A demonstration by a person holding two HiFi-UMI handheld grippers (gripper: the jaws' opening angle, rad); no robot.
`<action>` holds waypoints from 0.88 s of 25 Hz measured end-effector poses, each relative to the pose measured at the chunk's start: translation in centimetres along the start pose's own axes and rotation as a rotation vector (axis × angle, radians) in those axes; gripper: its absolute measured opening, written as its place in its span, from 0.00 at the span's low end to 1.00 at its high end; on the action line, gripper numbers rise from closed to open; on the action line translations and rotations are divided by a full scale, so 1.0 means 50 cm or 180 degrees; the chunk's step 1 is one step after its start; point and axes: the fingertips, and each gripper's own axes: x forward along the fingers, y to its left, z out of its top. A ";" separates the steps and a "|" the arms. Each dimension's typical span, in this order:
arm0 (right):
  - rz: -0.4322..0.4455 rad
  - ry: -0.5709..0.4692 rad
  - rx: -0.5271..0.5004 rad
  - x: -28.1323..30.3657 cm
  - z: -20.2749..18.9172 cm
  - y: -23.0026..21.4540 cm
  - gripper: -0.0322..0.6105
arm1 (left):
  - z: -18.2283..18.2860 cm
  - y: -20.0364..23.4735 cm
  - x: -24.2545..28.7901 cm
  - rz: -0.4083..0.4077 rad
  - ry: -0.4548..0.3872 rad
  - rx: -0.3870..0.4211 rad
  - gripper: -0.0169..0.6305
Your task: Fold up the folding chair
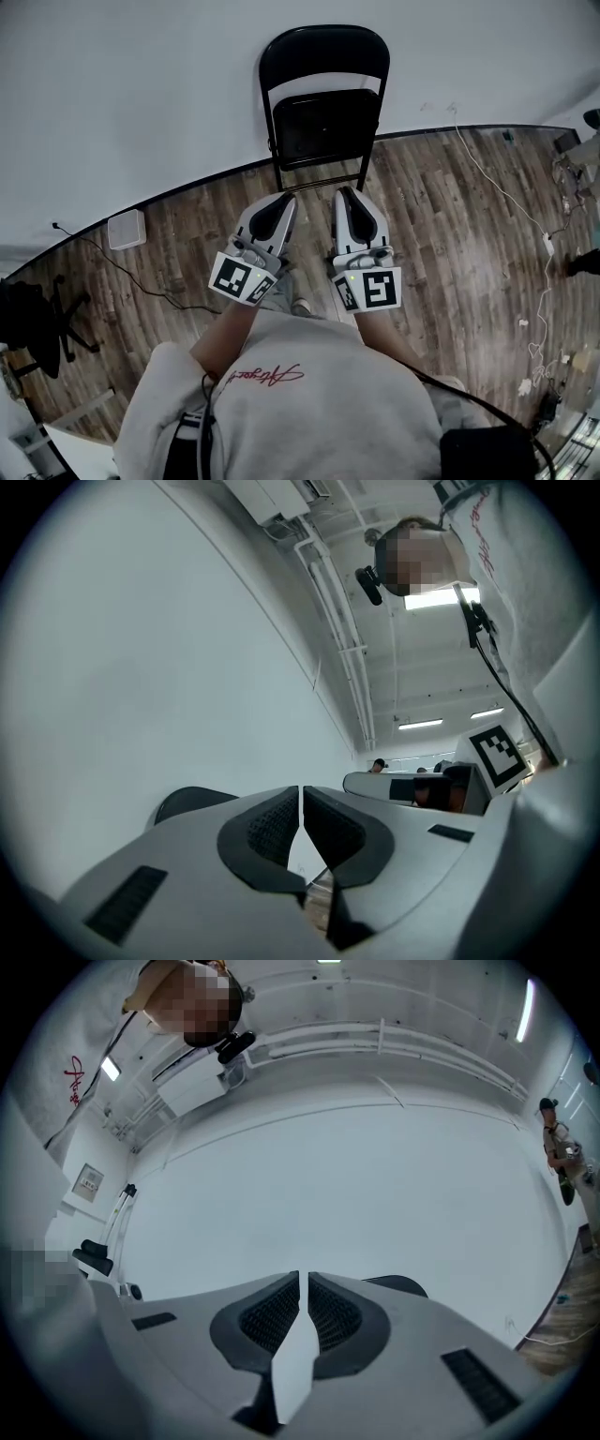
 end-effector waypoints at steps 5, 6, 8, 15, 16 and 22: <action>0.0101 0.0035 -0.0074 -0.039 0.014 0.027 0.11 | 0.025 -0.034 -0.015 -0.0062 -0.0003 0.0077 0.05; 0.0115 0.0064 -0.0071 -0.044 0.009 0.029 0.11 | 0.025 -0.036 -0.014 -0.0084 0.0022 0.0085 0.05; 0.0134 0.0113 -0.0053 -0.053 0.002 0.031 0.11 | 0.024 -0.038 -0.014 -0.0124 0.0075 0.0088 0.05; 0.0100 0.0215 -0.0041 -0.074 -0.007 0.032 0.10 | 0.039 -0.026 -0.036 -0.0108 0.0119 0.0045 0.05; 0.0082 0.0236 -0.0038 -0.074 -0.008 0.031 0.09 | 0.034 -0.025 -0.038 -0.0112 0.0144 0.0023 0.05; 0.0038 0.0252 -0.0065 -0.068 -0.001 0.025 0.08 | 0.045 -0.026 -0.028 -0.0184 0.0121 -0.0014 0.05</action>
